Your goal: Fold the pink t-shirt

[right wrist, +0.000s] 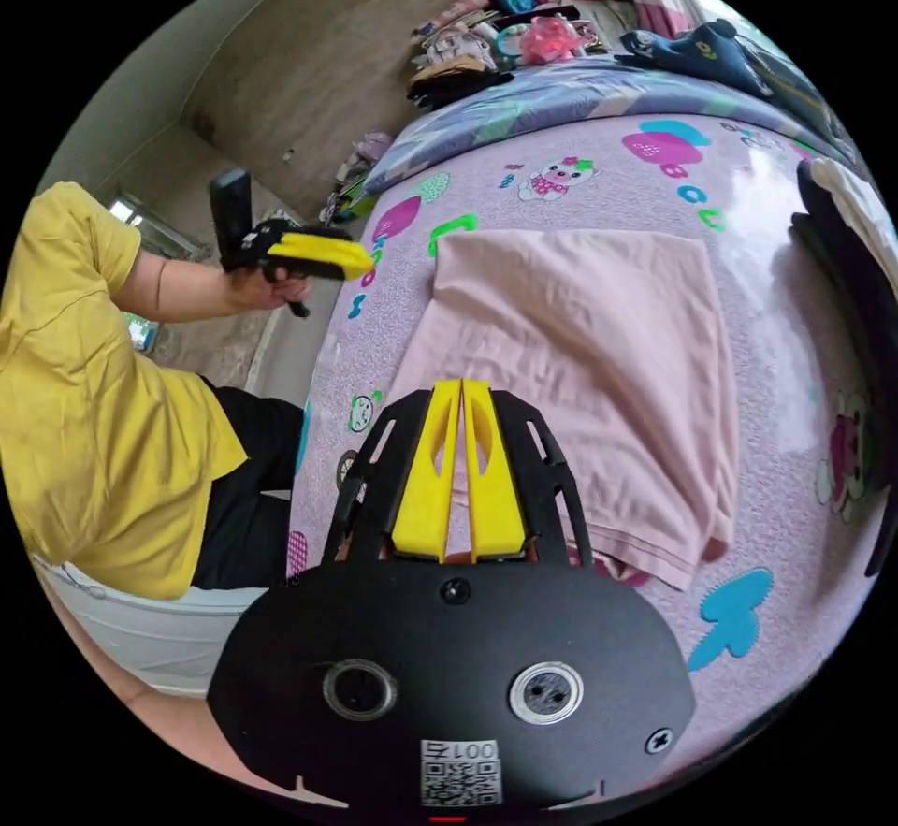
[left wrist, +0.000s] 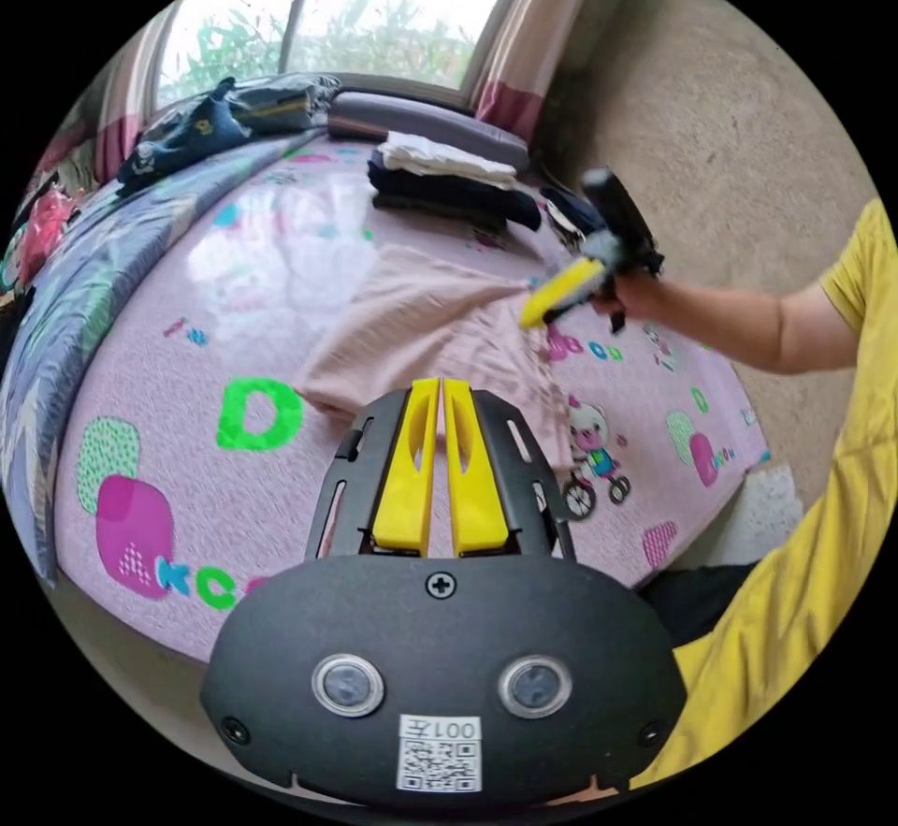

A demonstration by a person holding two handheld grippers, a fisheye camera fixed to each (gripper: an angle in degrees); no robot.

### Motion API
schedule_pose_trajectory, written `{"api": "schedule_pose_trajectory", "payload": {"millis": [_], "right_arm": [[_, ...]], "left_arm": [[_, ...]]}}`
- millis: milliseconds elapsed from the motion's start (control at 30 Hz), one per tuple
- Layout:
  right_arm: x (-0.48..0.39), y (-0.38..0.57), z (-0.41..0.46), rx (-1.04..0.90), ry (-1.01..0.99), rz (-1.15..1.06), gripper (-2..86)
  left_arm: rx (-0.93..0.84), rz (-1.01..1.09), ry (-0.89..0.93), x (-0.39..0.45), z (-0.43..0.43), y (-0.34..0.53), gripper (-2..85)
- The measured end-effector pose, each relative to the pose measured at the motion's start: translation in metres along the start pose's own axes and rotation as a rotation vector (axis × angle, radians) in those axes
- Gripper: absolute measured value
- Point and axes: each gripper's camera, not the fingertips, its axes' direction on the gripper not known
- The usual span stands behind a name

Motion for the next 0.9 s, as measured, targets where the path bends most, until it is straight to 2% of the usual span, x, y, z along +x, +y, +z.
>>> {"api": "schedule_pose_trajectory", "payload": {"millis": [133, 267, 400, 533, 733, 900], "right_arm": [[-0.01, 0.005, 0.032, 0.074, -0.043, 0.126, 0.7], [-0.004, 0.023, 0.04, 0.172, -0.116, 0.301, 0.7], [-0.002, 0.041, 0.046, 0.137, -0.115, 0.392, 0.6], [-0.007, 0.051, 0.055, 0.05, -0.073, 0.392, 0.5], [-0.01, 0.048, 0.052, 0.057, -0.085, 0.365, 0.5], [0.007, 0.062, -0.012, 0.284, 0.107, 0.417, 0.6]], "left_arm": [[0.093, -0.008, -0.002, -0.035, 0.019, -0.064, -1.2], [0.084, -0.048, 0.073, -0.052, 0.064, -0.106, -1.2], [-0.023, -0.214, 0.149, -0.089, 0.112, -0.118, -1.3], [-0.095, -0.196, 0.091, -0.107, 0.131, -0.126, -1.5], [-0.078, -0.229, 0.144, -0.12, 0.122, -0.133, -1.6], [0.033, -0.235, 0.191, -0.114, 0.078, -0.116, -1.3]]}}
